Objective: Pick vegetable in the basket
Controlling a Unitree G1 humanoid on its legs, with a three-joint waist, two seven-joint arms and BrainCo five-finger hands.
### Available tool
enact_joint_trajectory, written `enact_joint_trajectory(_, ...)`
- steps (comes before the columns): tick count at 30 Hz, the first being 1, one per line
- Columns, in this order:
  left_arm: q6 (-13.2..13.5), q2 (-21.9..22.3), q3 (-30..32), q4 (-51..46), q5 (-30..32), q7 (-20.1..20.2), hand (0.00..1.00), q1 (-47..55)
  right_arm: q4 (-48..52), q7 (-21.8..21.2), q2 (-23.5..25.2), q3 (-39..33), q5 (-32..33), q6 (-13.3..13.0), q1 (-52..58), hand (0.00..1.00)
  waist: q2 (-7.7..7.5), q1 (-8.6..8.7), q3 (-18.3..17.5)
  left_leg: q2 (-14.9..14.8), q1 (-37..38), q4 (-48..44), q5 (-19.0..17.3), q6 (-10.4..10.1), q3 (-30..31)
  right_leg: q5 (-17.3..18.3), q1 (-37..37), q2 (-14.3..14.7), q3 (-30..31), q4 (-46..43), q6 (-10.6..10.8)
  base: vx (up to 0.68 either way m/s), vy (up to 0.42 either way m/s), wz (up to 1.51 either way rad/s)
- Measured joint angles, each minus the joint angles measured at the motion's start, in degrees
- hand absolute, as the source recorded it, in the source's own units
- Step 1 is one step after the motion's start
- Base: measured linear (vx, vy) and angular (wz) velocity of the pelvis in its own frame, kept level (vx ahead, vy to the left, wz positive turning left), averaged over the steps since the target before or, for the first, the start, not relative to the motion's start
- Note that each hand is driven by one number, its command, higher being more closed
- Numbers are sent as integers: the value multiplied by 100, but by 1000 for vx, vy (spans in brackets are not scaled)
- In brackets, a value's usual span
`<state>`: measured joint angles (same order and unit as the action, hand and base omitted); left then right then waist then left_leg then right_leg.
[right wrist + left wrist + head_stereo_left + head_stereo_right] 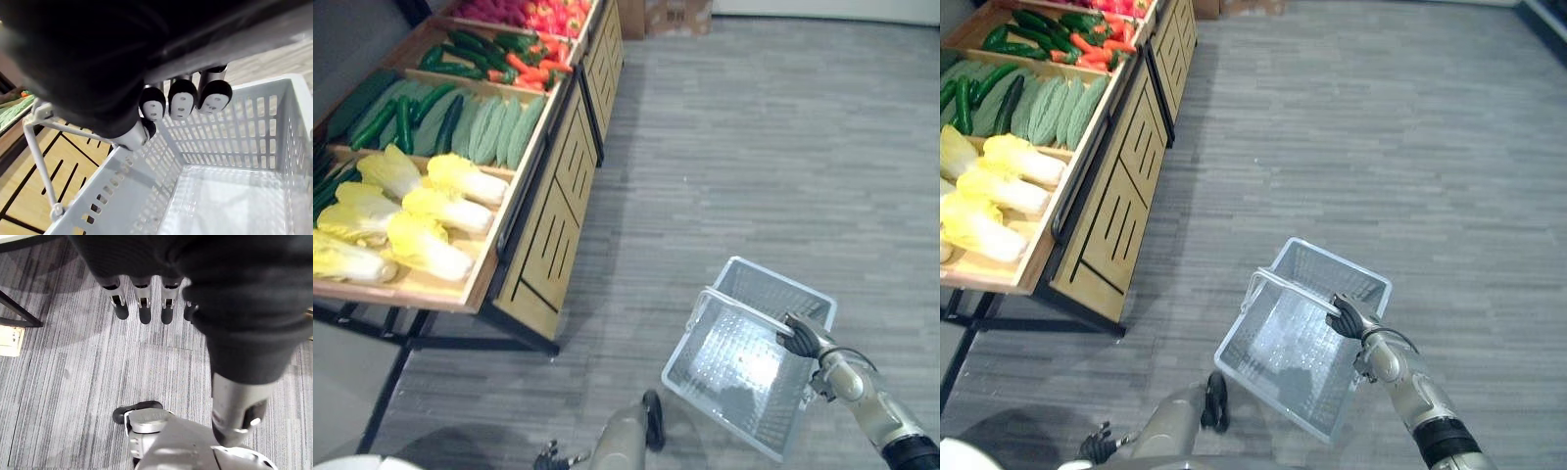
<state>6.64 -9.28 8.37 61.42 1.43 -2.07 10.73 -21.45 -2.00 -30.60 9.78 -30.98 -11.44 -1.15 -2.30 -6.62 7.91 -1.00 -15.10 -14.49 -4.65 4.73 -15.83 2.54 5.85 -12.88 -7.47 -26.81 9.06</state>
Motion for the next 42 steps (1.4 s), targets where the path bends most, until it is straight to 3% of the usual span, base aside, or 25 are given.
enact_joint_trajectory(1, -27, -59, -24, 5, 1, 0, 0, 71, -17, 2, 166, 9, 0, 0, 24, 100, -228, 3, -10, 176, 268, 233, -24, 29, -69, -367, -451, -211, 212, -913, 297, 355, 113, 5)
enact_joint_trajectory(2, -102, -118, -77, -2, -2, -13, 0, 106, -88, 0, 351, 24, -3, 2, 53, 100, -390, 25, -10, 314, 620, 446, -105, 57, -27, -1154, -940, -359, 414, -2048, 435, 448, 126, 20)
enact_joint_trajectory(3, -169, -213, -217, -1, -2, -25, 0, 103, -153, 1, 440, 25, -5, 8, 123, 100, -400, 84, 5, 375, 920, 501, -179, 62, 122, -1110, -1410, -452, 416, -3157, 318, 397, 93, 33)
enact_joint_trajectory(5, -185, -231, -365, -117, -10, -30, 0, 55, -150, 35, 451, -52, -7, 61, 132, 100, -280, 212, 46, 376, 1435, 635, -254, 146, 336, -663, -1834, -424, 201, -3961, -237, 403, 77, 53)
enact_joint_trajectory(6, -182, -236, -384, -223, -16, -31, 0, -14, -148, 42, 427, -88, -9, 64, 137, 100, -228, 296, 65, 376, 1675, 767, -264, 164, 451, -381, -2020, -417, 8, -4009, -402, 477, 54, 73)
enact_joint_trajectory(8, -174, -233, -421, -447, -42, -30, 0, -311, -138, 42, 417, -114, -8, 73, 124, 100, -127, 426, 113, 347, 2030, 968, -262, 162, 792, 297, -2401, -413, -594, -3090, -527, 406, -11, 84)
enact_joint_trajectory(9, -169, -224, -423, -492, -65, -31, 0, -387, -140, 40, 419, -128, -8, 76, 125, 100, -104, 468, 145, 329, 2079, 975, -262, 162, 881, 363, -2430, -402, -741, -2679, -546, 337, -75, 86)
enact_joint_trajectory(11, -145, -210, -474, -587, -78, -34, 0, -594, -145, 39, 410, -303, -45, 102, 130, 100, 11, 501, 212, 167, 2230, 989, -325, 57, 1175, 318, -2451, -161, -837, -608, -487, 350, -143, 75)
enact_joint_trajectory(13, -109, -215, -478, -618, -77, -38, 0, -660, -146, 41, 407, -459, -50, 120, 166, 100, 3, 490, 220, 64, 2265, 990, -452, -141, 1457, 28, -2465, -27, -454, 975, -291, 333, -211, 63)
enact_joint_trajectory(16, -80, -218, -529, -588, -73, -37, 0, -647, -146, 111, 408, -817, -53, 183, 325, 100, -87, 480, 245, -48, 2412, 933, -846, -449, 1937, -315, -2450, -196, 196, 2246, -74, 402, -345, 82)
enact_joint_trajectory(17, -66, -226, -529, -525, -73, -35, 0, -641, -145, 125, 408, -929, -67, 195, 378, 100, -159, 479, 236, -66, 2465, 854, -1026, -575, 2100, -309, -2395, -293, 280, 2297, -68, 440, -479, 101)
enact_joint_trajectory(18, -59, -302, -524, -427, -71, -28, 0, -589, -145, 144, 389, -955, -144, 208, 478, 100, -257, 483, 256, -136, 2552, 717, -1310, -753, 2333, -434, -2229, -426, 336, 2211, 105, 470, -622, 123)
enact_joint_trajectory(19, -67, -140, -592, -250, -68, -5, 0, -590, -162, 167, 319, -1164, -231, 311, 473, 100, -51, 483, 231, -481, 2520, 478, -1487, -932, 2518, -662, -2296, -221, 143, 1553, 250, 446, -617, 114)
enact_joint_trajectory(21, -60, 10, -597, -190, -67, 8, 0, -555, -181, 167, 239, -1225, -231, 379, 476, 100, 167, 472, 139, -702, 2473, 345, -1354, -1028, 2557, -309, -2362, -119, -54, 1040, 85, 316, -422, 72)
enact_joint_trajectory(22, -50, 81, -589, -206, -70, 5, 0, -495, -197, 167, 219, -1215, -230, 378, 474, 100, 208, 483, 114, -876, 2424, 254, -1164, -1167, 2642, -41, -2393, -89, -265, 635, -36, 366, -425, 61)
enact_joint_trajectory(25, -55, 86, -469, -198, -129, -13, 0, -407, -275, 165, 250, -1109, -225, 371, 468, 100, 220, 472, 48, -1072, 1989, -271, -672, -1257, 2856, 423, -2345, -65, -780, 193, -295, 358, -409, 76)
enact_joint_trajectory(28, -90, 78, -334, -198, -132, -32, 0, -427, -380, 158, 249, -962, -161, 375, 539, 100, 234, 483, 67, -1326, 918, -1804, 579, -1160, 2164, 614, -1629, -43, -1506, 660, -435, 293, -312, 104)
enact_joint_trajectory(29, -96, 71, -333, -202, -133, -32, 0, -407, -386, 161, 256, -934, -149, 373, 661, 100, 132, 434, 125, -1646, 679, -2307, 774, -1006, 1424, 625, -1092, -39, -1826, 1048, -459, 274, -252, 103)
enact_joint_trajectory(31, -88, 53, -297, -319, -136, -26, 0, -403, -381, 186, 195, -997, -146, 375, 749, 100, 142, 410, 117, -1921, 239, -2857, 163, -657, 37, 623, -473, -46, -2350, 1504, -458, 271, -212, 122)
enact_joint_trajectory(32, -80, 52, -295, -351, -137, -25, 0, -408, -381, 221, 198, -1044, -144, 375, 756, 100, 152, 412, 112, -1878, 18, -2817, -8, -630, -592, 614, -286, -37, -2599, 1698, -441, 175, -91, 102)
enact_joint_trajectory(35, -93, 109, -305, -439, -135, -23, 0, -425, -371, 259, 249, -1156, -50, 370, 799, 100, 229, 370, 90, -1557, -207, -1829, 47, -684, -1430, 595, -223, 56, -2915, 1845, -409, 129, 10, 58)
enact_joint_trajectory(36, -108, 177, -304, -420, -126, -24, 0, -406, -372, 263, 236, -1214, -51, 373, 835, 100, 382, 350, 42, -1357, -260, -1024, 560, -634, -1712, 596, -229, 209, -3034, 1875, -404, 172, 112, 64)
enact_joint_trajectory(37, -120, 181, -300, -360, -122, -27, 0, -443, -400, 264, 360, -1319, -51, 387, 898, 100, 456, 397, -34, -1198, -58, -465, 471, -343, -1949, 584, -207, 244, -3151, 1913, -379, 213, 147, 85)
enact_joint_trajectory(39, -101, 150, -288, -371, -99, -33, 0, -462, -424, 264, 459, -1342, -52, 384, 887, 100, 288, 459, -1, -659, 152, 592, 672, -53, -1902, 505, -115, 218, -3361, 2197, -249, 198, 100, 101)
enact_joint_trajectory(42, -115, 129, -288, -227, -23, -51, 0, -410, -874, 264, 520, -1266, -63, 393, 663, 100, 205, 312, 43, -496, 365, 705, 692, -24, -1778, 442, 236, 217, -3266, 2416, -150, 100, -53, 42)
